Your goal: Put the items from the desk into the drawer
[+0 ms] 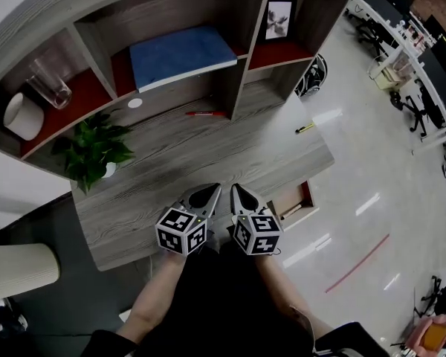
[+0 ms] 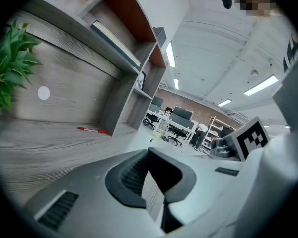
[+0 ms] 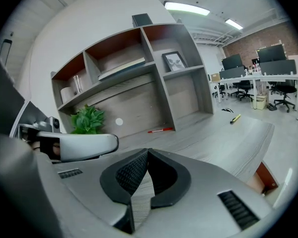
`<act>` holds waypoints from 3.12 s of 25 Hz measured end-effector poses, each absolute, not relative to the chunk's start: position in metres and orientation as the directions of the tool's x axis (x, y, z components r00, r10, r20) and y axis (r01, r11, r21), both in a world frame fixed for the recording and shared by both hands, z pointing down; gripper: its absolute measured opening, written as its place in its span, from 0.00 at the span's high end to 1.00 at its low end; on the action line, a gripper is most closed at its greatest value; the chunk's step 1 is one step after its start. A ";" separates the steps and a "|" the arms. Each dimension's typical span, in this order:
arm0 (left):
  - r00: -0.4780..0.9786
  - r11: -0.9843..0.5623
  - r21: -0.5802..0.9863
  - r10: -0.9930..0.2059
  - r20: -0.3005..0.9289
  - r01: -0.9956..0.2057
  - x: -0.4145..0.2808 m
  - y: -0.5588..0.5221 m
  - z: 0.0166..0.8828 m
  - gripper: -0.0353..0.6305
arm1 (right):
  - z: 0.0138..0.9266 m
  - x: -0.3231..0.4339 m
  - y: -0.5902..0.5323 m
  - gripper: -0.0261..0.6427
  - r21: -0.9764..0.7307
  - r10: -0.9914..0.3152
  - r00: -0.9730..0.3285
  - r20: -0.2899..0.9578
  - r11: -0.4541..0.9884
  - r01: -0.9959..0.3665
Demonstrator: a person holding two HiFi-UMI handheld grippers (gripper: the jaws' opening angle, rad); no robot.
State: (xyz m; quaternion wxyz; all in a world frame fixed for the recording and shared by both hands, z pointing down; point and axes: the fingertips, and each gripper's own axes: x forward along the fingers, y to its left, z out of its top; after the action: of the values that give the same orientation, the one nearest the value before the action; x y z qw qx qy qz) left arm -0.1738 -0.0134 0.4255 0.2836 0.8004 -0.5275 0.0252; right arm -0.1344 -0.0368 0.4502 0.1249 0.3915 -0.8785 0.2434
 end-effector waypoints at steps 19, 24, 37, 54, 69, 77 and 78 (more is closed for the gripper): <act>0.419 -0.312 0.321 -0.835 0.356 -0.894 -0.240 -0.045 0.435 0.94 | 0.467 -0.210 -0.092 0.95 -0.051 -0.449 -0.758 0.473 0.845 -0.533; 0.374 -0.282 0.282 -0.853 0.363 -0.917 -0.249 -0.080 0.443 0.94 | 0.478 -0.233 -0.136 0.95 -0.015 -0.365 -0.786 0.499 0.903 -0.429; 0.267 -0.194 0.209 -0.864 0.427 -0.959 -0.284 -0.143 0.485 0.94 | 0.516 -0.296 -0.205 0.84 0.117 -0.278 -0.740 0.612 0.958 -0.263; 0.251 -0.182 0.204 -0.883 0.397 -0.962 -0.343 -0.172 0.504 0.94 | 0.566 -0.343 -0.252 0.72 0.214 -0.211 -0.558 0.802 0.975 -0.061; 0.296 -0.220 0.225 -0.868 0.399 -0.949 -0.346 -0.158 0.512 0.94 | 0.580 -0.342 -0.236 0.86 -0.051 -0.021 -0.462 0.887 0.988 -0.143; 0.305 -0.228 0.227 -0.863 0.403 -0.947 -0.339 -0.157 0.513 0.94 | 0.576 -0.344 -0.228 0.86 0.061 -0.086 -0.480 0.873 0.996 -0.069; 0.306 -0.230 0.226 -0.862 0.403 -0.947 -0.337 -0.157 0.513 0.94 | 0.576 -0.342 -0.227 0.86 0.055 -0.083 -0.479 0.874 0.996 -0.071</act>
State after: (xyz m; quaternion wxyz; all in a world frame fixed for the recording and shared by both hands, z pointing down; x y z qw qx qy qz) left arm -0.3372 -0.1566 0.5129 0.2177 0.7781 -0.5812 0.0966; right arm -0.3422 -0.2267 0.5762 0.5082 0.0447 -0.8600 -0.0056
